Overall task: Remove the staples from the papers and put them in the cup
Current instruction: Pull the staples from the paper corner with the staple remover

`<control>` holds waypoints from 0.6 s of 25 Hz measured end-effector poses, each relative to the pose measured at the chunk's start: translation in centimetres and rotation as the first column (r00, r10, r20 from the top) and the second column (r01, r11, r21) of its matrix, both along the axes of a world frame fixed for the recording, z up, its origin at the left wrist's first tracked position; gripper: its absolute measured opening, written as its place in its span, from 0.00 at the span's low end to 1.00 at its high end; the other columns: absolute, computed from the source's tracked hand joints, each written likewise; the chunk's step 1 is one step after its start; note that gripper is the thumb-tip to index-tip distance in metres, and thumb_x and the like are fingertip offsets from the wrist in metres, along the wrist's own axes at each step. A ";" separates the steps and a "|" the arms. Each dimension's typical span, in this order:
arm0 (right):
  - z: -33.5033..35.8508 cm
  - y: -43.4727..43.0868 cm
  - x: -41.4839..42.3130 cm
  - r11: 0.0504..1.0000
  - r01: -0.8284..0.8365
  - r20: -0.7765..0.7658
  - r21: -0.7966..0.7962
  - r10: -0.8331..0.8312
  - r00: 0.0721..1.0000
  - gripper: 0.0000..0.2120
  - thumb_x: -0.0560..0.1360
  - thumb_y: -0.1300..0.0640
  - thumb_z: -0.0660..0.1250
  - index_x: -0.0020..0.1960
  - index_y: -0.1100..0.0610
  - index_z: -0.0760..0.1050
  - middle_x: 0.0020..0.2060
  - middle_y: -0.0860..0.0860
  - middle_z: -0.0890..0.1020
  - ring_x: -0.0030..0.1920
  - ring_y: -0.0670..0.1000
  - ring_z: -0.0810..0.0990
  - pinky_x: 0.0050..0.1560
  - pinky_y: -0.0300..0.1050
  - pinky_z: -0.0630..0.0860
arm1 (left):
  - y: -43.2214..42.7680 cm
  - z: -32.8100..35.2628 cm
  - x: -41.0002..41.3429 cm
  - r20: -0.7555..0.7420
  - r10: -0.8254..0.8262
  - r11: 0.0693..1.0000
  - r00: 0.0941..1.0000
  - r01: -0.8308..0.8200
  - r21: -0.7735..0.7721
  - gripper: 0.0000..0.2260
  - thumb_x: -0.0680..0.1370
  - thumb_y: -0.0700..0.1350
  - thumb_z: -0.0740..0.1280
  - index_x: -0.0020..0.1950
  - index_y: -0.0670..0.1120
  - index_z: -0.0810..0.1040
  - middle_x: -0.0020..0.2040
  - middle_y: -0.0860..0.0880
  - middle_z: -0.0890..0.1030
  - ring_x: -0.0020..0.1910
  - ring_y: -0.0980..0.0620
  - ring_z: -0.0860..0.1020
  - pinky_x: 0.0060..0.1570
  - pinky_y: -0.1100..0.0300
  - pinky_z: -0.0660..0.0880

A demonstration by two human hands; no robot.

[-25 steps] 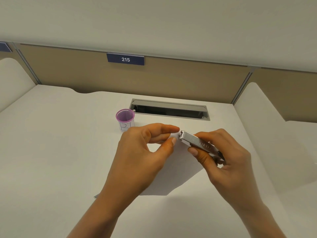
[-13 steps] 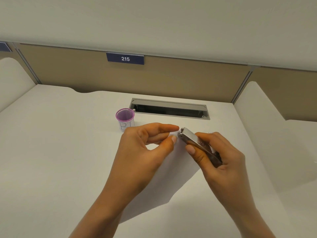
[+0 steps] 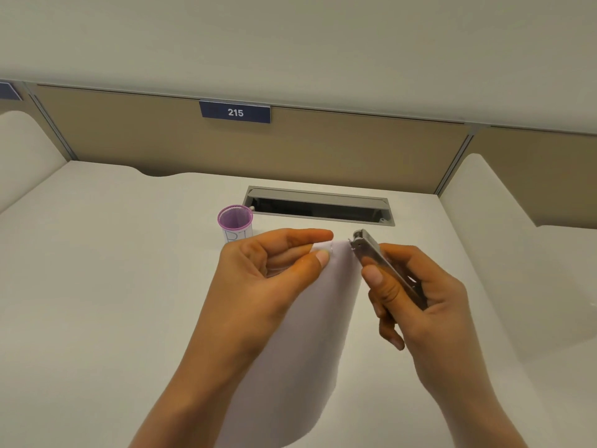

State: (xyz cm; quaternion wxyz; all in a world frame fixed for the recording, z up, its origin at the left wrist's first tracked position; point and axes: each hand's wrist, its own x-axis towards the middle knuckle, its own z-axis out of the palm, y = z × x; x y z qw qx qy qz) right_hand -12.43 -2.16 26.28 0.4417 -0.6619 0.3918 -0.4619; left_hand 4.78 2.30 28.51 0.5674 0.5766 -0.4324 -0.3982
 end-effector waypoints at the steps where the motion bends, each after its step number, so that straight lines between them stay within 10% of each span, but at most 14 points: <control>1: 0.1 0.0 0.0 0.999 0.014 -0.033 -0.040 -0.015 0.999 0.13 0.68 0.42 0.68 0.51 0.43 0.79 0.34 0.39 0.80 0.33 0.44 0.79 0.29 0.30 0.73 | 0.0 0.1 0.0 -0.001 0.001 1.000 1.000 -0.001 -0.011 0.12 0.65 0.55 0.72 0.48 0.58 0.85 0.43 0.60 0.87 0.45 0.58 0.85 0.44 0.65 0.81; 15: 1.1 -0.9 -0.8 0.900 0.047 -0.203 -0.432 -0.147 0.968 0.14 0.71 0.50 0.71 0.55 0.54 0.80 0.44 0.42 0.79 0.44 0.43 0.78 0.40 0.24 0.72 | -0.5 1.5 -1.0 0.160 0.042 0.990 0.986 -0.020 -0.138 0.09 0.70 0.54 0.71 0.49 0.61 0.84 0.44 0.65 0.85 0.46 0.64 0.83 0.45 0.65 0.80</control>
